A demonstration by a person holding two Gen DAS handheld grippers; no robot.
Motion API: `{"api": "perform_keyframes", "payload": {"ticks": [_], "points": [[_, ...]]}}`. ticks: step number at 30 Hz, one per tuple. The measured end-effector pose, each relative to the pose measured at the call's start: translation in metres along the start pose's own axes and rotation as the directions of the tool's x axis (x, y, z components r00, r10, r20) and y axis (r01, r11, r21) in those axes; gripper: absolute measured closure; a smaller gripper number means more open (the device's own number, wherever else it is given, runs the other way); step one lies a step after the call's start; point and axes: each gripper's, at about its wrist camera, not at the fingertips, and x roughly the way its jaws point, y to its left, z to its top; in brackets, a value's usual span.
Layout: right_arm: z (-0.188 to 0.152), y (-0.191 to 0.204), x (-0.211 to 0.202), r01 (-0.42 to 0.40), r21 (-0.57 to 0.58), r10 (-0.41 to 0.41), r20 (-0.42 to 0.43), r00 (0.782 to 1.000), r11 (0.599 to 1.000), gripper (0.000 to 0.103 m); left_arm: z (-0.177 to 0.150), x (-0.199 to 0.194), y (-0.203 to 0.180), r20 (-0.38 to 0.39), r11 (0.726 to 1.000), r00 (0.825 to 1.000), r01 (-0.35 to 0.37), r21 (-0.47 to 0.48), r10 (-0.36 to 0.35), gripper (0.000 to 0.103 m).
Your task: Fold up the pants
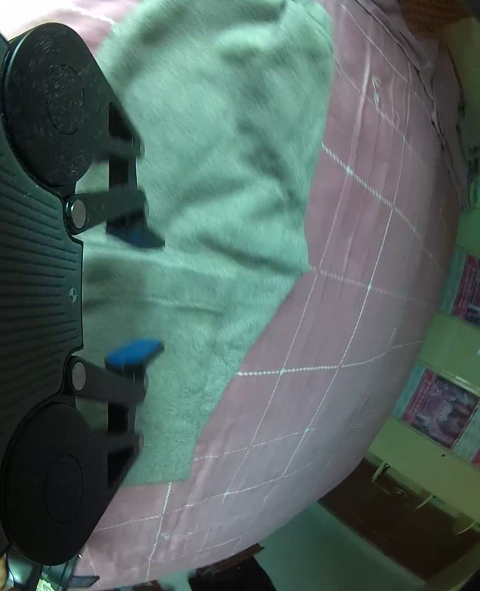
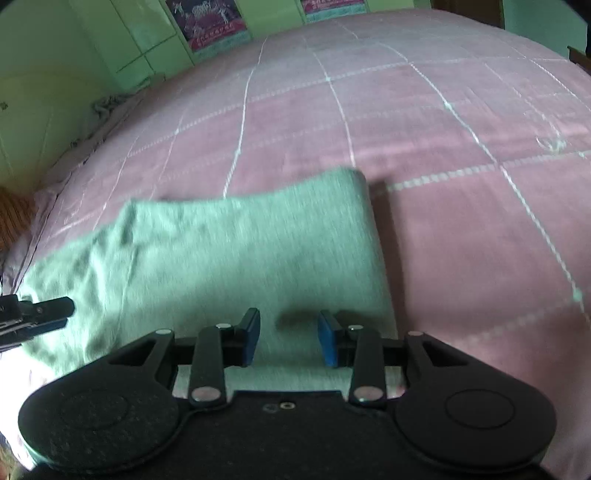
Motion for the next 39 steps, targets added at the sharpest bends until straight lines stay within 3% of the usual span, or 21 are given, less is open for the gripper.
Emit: {"api": "perform_keyframes", "payload": {"ticks": [6, 10, 11, 12, 13, 15, 17, 21, 23, 25, 29, 33, 39], "points": [[0.033, 0.022, 0.031, 0.064, -0.064, -0.063, 0.019, 0.998, 0.996, 0.069, 0.016, 0.057, -0.030, -0.076, 0.994, 0.994, -0.067, 0.081, 0.073, 0.042], [0.051, 0.025, 0.053, 0.117, -0.078, -0.115, 0.032, 0.993, 0.990, 0.070, 0.013, 0.081, -0.041, -0.076, 0.979, 0.988, -0.118, 0.167, 0.133, 0.040], [0.050, 0.025, 0.060, 0.135, -0.099, -0.133, 0.026, 0.991, 0.986, 0.070, 0.011, 0.084, -0.045, -0.066, 0.969, 0.986, -0.135, 0.206, 0.152, 0.037], [0.047, 0.026, 0.072, 0.160, -0.138, -0.162, -0.004, 0.987, 0.977, 0.070, 0.008, 0.091, -0.049, -0.065, 0.955, 0.979, -0.175, 0.239, 0.195, 0.019], [0.042, 0.028, 0.081, 0.175, -0.179, -0.179, -0.011, 0.984, 0.968, 0.070, 0.007, 0.096, -0.042, -0.087, 0.963, 0.978, -0.167, 0.210, 0.189, 0.014], [0.039, 0.035, 0.084, 0.209, -0.224, -0.214, 0.002, 0.977, 0.952, 0.069, 0.005, 0.092, -0.034, -0.080, 0.977, 0.985, -0.139, 0.160, 0.153, 0.014], [0.041, 0.037, 0.083, 0.206, -0.246, -0.216, -0.015, 0.976, 0.947, 0.069, -0.001, 0.086, -0.037, -0.078, 0.971, 0.985, -0.138, 0.196, 0.156, 0.014], [0.030, 0.033, 0.052, 0.091, -0.175, -0.093, -0.005, 0.996, 0.980, 0.068, -0.022, 0.068, -0.031, -0.067, 0.976, 0.990, -0.109, 0.187, 0.123, 0.014], [0.007, 0.040, 0.052, 0.099, -0.254, -0.105, -0.013, 0.994, 0.962, 0.066, -0.034, 0.060, -0.029, -0.062, 0.975, 0.991, -0.106, 0.197, 0.120, 0.014], [-0.014, 0.043, 0.051, 0.131, -0.329, -0.126, 0.039, 0.991, 0.935, 0.066, -0.043, 0.054, -0.029, -0.060, 0.974, 0.991, -0.108, 0.200, 0.122, 0.014], [-0.013, 0.049, 0.041, 0.121, -0.286, -0.124, 0.008, 0.992, 0.951, 0.064, -0.055, 0.043, -0.025, -0.061, 0.976, 0.991, -0.110, 0.188, 0.123, 0.014], [-0.028, 0.054, 0.032, 0.126, -0.336, -0.130, 0.011, 0.991, 0.933, 0.064, -0.063, 0.034, -0.023, -0.061, 0.976, 0.991, -0.110, 0.187, 0.123, 0.014], [-0.027, 0.053, 0.017, 0.109, -0.282, -0.114, -0.001, 0.994, 0.953, 0.065, -0.057, 0.019, -0.013, -0.057, 0.983, 0.991, -0.113, 0.142, 0.122, 0.014]]}}
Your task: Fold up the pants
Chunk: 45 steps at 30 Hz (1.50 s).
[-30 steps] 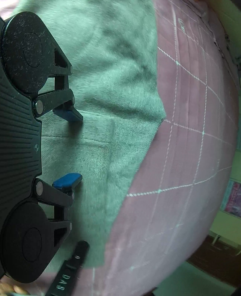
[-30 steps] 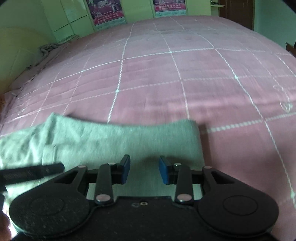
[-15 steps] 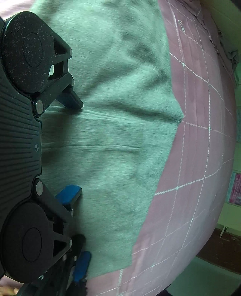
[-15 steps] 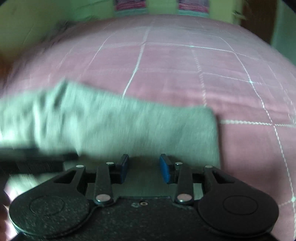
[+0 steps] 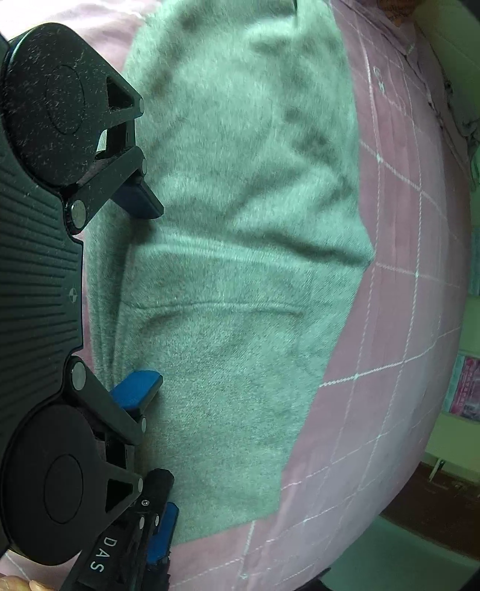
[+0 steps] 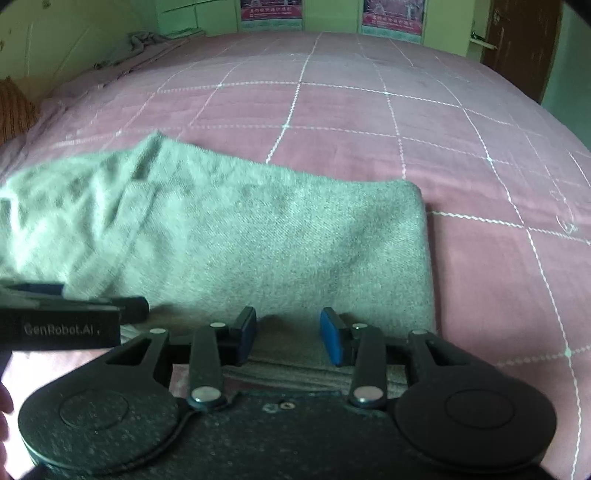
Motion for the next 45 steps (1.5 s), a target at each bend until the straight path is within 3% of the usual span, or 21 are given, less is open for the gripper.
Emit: {"api": "perform_keyframes", "payload": {"ticks": [6, 12, 15, 19, 26, 30, 32, 35, 41, 45], "points": [[0.003, 0.010, -0.007, -0.004, 0.022, 0.003, 0.019, 1.000, 1.000, 0.065, -0.004, -0.020, 0.015, 0.038, 1.000, 0.999, -0.022, -0.008, 0.023, 0.014], [-0.002, 0.022, 0.003, 0.022, 0.010, -0.022, -0.004, 1.000, 1.000, 0.064, -0.009, -0.013, 0.037, 0.008, 0.998, 0.999, -0.049, -0.040, 0.050, 0.014], [-0.004, 0.029, 0.006, 0.051, -0.024, -0.052, -0.011, 0.999, 0.998, 0.064, -0.012, -0.014, 0.043, 0.011, 0.998, 0.999, -0.036, -0.055, 0.036, 0.014], [0.000, 0.031, -0.003, 0.026, 0.010, -0.026, -0.007, 1.000, 1.000, 0.064, -0.010, -0.029, 0.053, 0.043, 0.998, 0.999, -0.016, -0.067, 0.019, 0.014], [0.003, 0.061, -0.011, -0.021, -0.028, 0.021, 0.013, 1.000, 0.999, 0.061, -0.007, -0.047, 0.105, 0.010, 0.988, 1.000, -0.017, -0.151, 0.019, 0.014], [0.004, 0.079, -0.006, -0.038, -0.044, 0.038, 0.000, 0.999, 0.998, 0.061, -0.012, -0.063, 0.139, 0.055, 0.976, 0.995, -0.069, -0.206, 0.082, 0.004], [0.004, 0.087, -0.004, -0.040, -0.053, 0.040, -0.004, 0.999, 0.998, 0.059, -0.016, -0.075, 0.159, 0.096, 0.962, 0.989, -0.081, -0.259, 0.109, 0.004], [0.003, 0.094, -0.002, -0.039, -0.066, 0.039, -0.010, 0.999, 0.997, 0.057, -0.021, -0.081, 0.198, 0.101, 0.925, 0.991, -0.048, -0.376, 0.092, 0.004], [0.000, 0.102, 0.004, -0.032, -0.068, 0.031, -0.015, 0.999, 0.997, 0.055, -0.038, -0.072, 0.262, 0.121, 0.816, 0.992, 0.048, -0.577, 0.027, 0.005], [0.000, 0.102, 0.008, -0.030, -0.067, 0.029, -0.020, 0.999, 0.997, 0.054, -0.051, -0.054, 0.287, 0.177, 0.717, 0.982, 0.174, -0.675, -0.071, 0.006]]}}
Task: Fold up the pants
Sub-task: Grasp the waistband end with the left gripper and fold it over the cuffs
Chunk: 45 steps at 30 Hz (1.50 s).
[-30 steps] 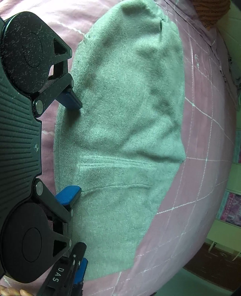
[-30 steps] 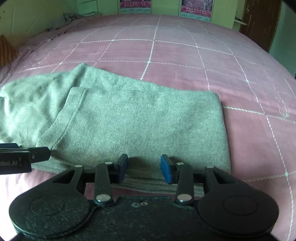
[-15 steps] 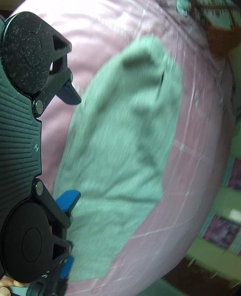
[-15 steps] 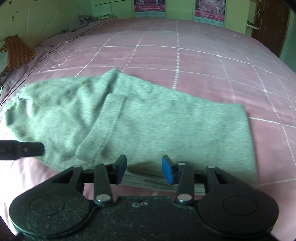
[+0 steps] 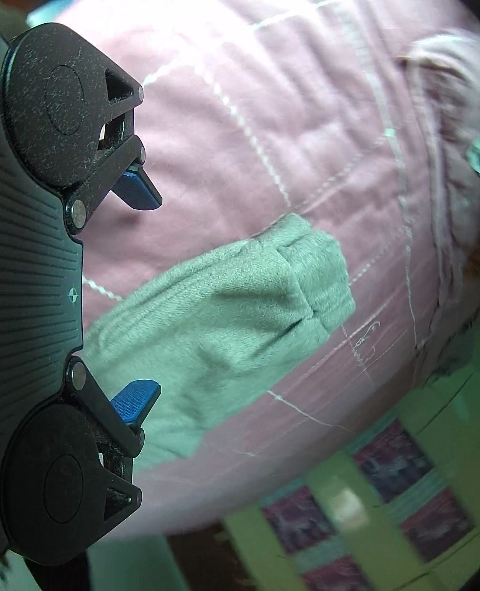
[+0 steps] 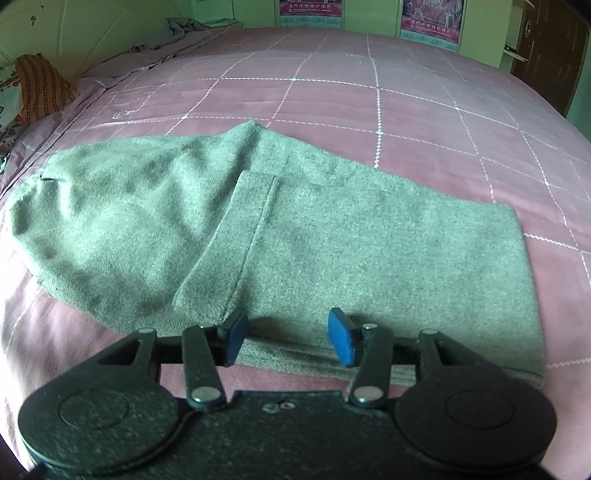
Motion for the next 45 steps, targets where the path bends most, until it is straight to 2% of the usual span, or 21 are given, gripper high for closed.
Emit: {"api": "perform_keyframes", "payload": {"ticks": [2, 4, 5, 16, 21, 23, 24, 26, 28, 30, 31, 33, 35, 37, 39, 41, 45], "points": [[0.000, 0.000, 0.001, 0.002, -0.002, -0.002, -0.001, 1.000, 1.000, 0.054, 0.001, 0.012, 0.009, -0.014, 0.997, 0.999, 0.050, -0.055, -0.051, 0.019], [-0.001, 0.001, 0.002, 0.005, -0.004, -0.005, -0.001, 1.000, 1.000, 0.053, 0.001, 0.029, 0.014, -0.046, 0.992, 0.995, 0.080, -0.094, -0.085, 0.046], [-0.001, 0.001, 0.002, 0.007, -0.004, -0.007, -0.001, 1.000, 1.000, 0.053, 0.001, 0.037, 0.016, -0.057, 0.990, 0.994, 0.088, -0.113, -0.095, 0.050], [0.001, 0.000, 0.009, 0.015, 0.011, -0.015, -0.009, 1.000, 1.000, 0.050, 0.008, 0.093, 0.023, 0.014, 0.956, 0.983, 0.179, -0.231, -0.181, 0.052], [0.001, -0.001, 0.013, 0.017, 0.029, -0.017, -0.006, 1.000, 0.999, 0.049, 0.022, 0.119, 0.012, 0.050, 0.948, 0.981, 0.195, -0.253, -0.189, 0.052], [0.002, 0.000, 0.014, 0.023, 0.020, -0.022, -0.007, 1.000, 1.000, 0.049, 0.025, 0.124, 0.007, 0.055, 0.948, 0.983, 0.181, -0.260, -0.173, 0.059], [0.003, 0.000, 0.014, 0.023, 0.019, -0.023, -0.008, 1.000, 1.000, 0.049, 0.026, 0.124, 0.005, 0.051, 0.951, 0.987, 0.158, -0.265, -0.149, 0.073], [0.004, -0.001, 0.014, 0.019, 0.023, -0.018, -0.012, 1.000, 1.000, 0.049, 0.025, 0.121, 0.006, 0.052, 0.952, 0.989, 0.147, -0.268, -0.138, 0.078], [0.005, -0.002, 0.012, 0.013, 0.033, -0.012, -0.010, 1.000, 0.999, 0.050, 0.026, 0.113, -0.002, 0.061, 0.970, 0.992, 0.118, -0.212, -0.107, 0.080], [0.005, -0.004, 0.010, 0.010, 0.025, -0.010, -0.005, 1.000, 1.000, 0.054, 0.028, 0.102, -0.023, 0.081, 0.994, 0.995, 0.069, -0.084, -0.062, 0.082], [0.006, -0.004, 0.008, 0.011, 0.017, -0.011, 0.003, 1.000, 1.000, 0.056, 0.028, 0.095, -0.036, 0.097, 0.999, 0.994, 0.050, -0.010, -0.049, 0.083], [0.007, -0.006, 0.003, 0.019, 0.012, -0.019, 0.022, 1.000, 1.000, 0.058, 0.028, 0.082, -0.065, 0.127, 0.991, 0.991, 0.028, 0.132, -0.045, 0.084], [0.009, -0.012, 0.000, 0.041, 0.021, -0.042, 0.041, 0.998, 0.999, 0.058, 0.027, 0.071, -0.095, 0.151, 0.967, 0.986, 0.028, 0.254, -0.068, 0.085], [0.008, -0.018, 0.000, 0.065, 0.037, -0.067, 0.042, 0.997, 0.997, 0.058, 0.022, 0.061, -0.128, 0.172, 0.927, 0.980, 0.026, 0.374, -0.097, 0.085], [0.004, -0.021, 0.014, 0.068, 0.025, -0.067, -0.034, 0.997, 0.997, 0.057, 0.012, 0.051, -0.158, 0.177, 0.876, 0.975, 0.032, 0.481, -0.133, 0.085], [0.003, -0.024, 0.015, 0.055, 0.026, -0.054, -0.031, 0.998, 0.998, 0.057, -0.002, 0.045, -0.190, 0.169, 0.816, 0.971, 0.040, 0.576, -0.167, 0.085], [0.006, -0.041, 0.002, 0.017, 0.121, -0.017, -0.003, 1.000, 0.992, 0.057, -0.050, 0.047, -0.253, 0.104, 0.658, 0.970, 0.071, 0.749, -0.222, 0.085]]}}
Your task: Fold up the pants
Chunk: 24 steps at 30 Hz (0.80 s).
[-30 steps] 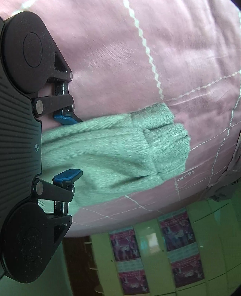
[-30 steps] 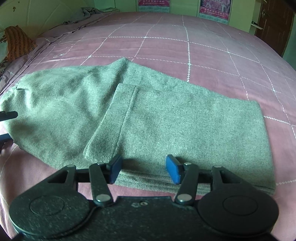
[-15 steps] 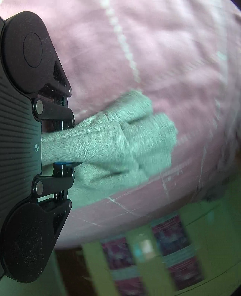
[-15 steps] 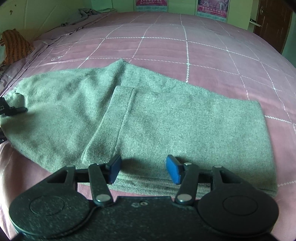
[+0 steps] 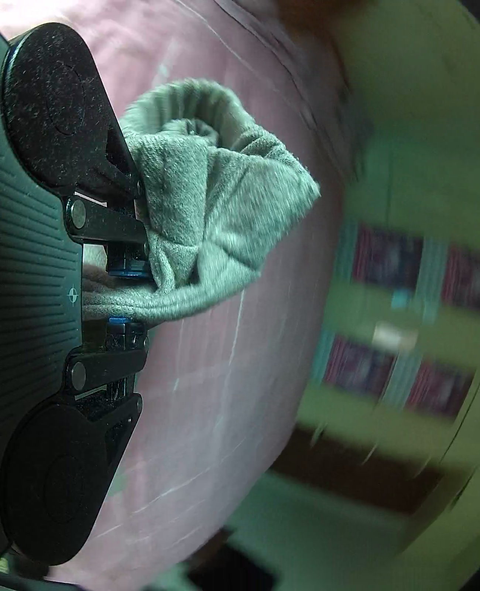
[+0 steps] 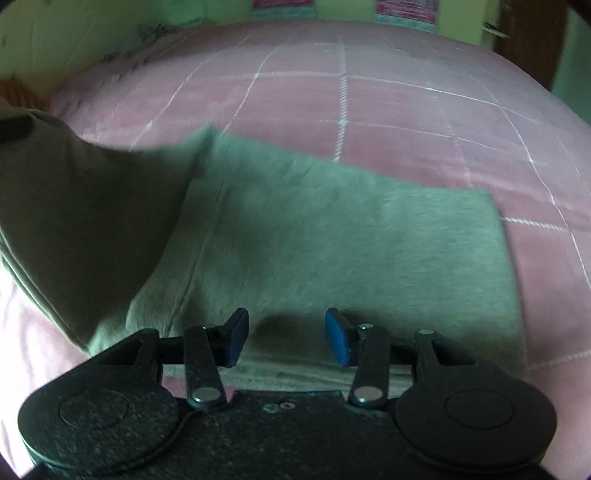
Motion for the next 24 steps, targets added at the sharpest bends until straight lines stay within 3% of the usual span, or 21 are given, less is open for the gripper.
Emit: {"api": "perform_keyframes", "payload": {"ticks": [3, 6, 9, 11, 14, 18, 20, 21, 22, 24], "points": [[-0.001, -0.024, -0.016, 0.010, 0.063, -0.012, 0.030, 0.999, 0.998, 0.057, -0.008, 0.016, -0.060, -0.071, 0.988, 0.994, 0.096, 0.120, -0.088, 0.085], [-0.005, -0.055, -0.029, 0.019, 0.123, -0.024, 0.041, 0.999, 0.992, 0.056, -0.031, 0.035, -0.111, -0.180, 0.965, 0.972, 0.184, 0.186, -0.151, 0.084], [-0.014, -0.087, -0.041, 0.035, 0.182, -0.045, 0.051, 0.998, 0.983, 0.056, -0.052, 0.052, -0.150, -0.285, 0.947, 0.951, 0.195, 0.255, -0.119, 0.079], [-0.020, -0.106, -0.047, 0.041, 0.219, -0.052, 0.046, 0.998, 0.975, 0.056, -0.061, 0.050, -0.162, -0.306, 0.941, 0.946, 0.196, 0.275, -0.108, 0.076], [-0.028, -0.126, -0.053, 0.015, 0.269, -0.030, 0.053, 0.998, 0.963, 0.056, -0.055, 0.039, -0.162, -0.300, 0.946, 0.946, 0.200, 0.257, -0.119, 0.074], [-0.032, -0.141, -0.055, -0.050, 0.312, 0.027, 0.076, 0.997, 0.949, 0.056, -0.043, 0.012, -0.138, -0.271, 0.970, 0.953, 0.184, 0.159, -0.136, 0.071], [-0.028, -0.139, -0.053, -0.085, 0.323, 0.060, 0.087, 0.994, 0.942, 0.055, -0.048, 0.008, -0.130, -0.260, 0.985, 0.960, 0.135, 0.110, -0.103, 0.058], [-0.026, -0.139, -0.049, -0.104, 0.326, 0.078, 0.093, 0.993, 0.940, 0.054, -0.048, 0.008, -0.119, -0.256, 0.991, 0.964, 0.102, 0.082, -0.078, 0.044], [-0.024, -0.137, -0.049, -0.123, 0.328, 0.096, 0.099, 0.990, 0.936, 0.052, -0.051, 0.006, -0.108, -0.250, 0.996, 0.967, 0.066, 0.052, -0.051, 0.038], [-0.020, -0.131, -0.047, -0.161, 0.331, 0.130, 0.114, 0.985, 0.930, 0.040, -0.058, 0.005, -0.089, -0.256, 1.000, 0.967, 0.015, -0.017, -0.019, 0.037]]}}
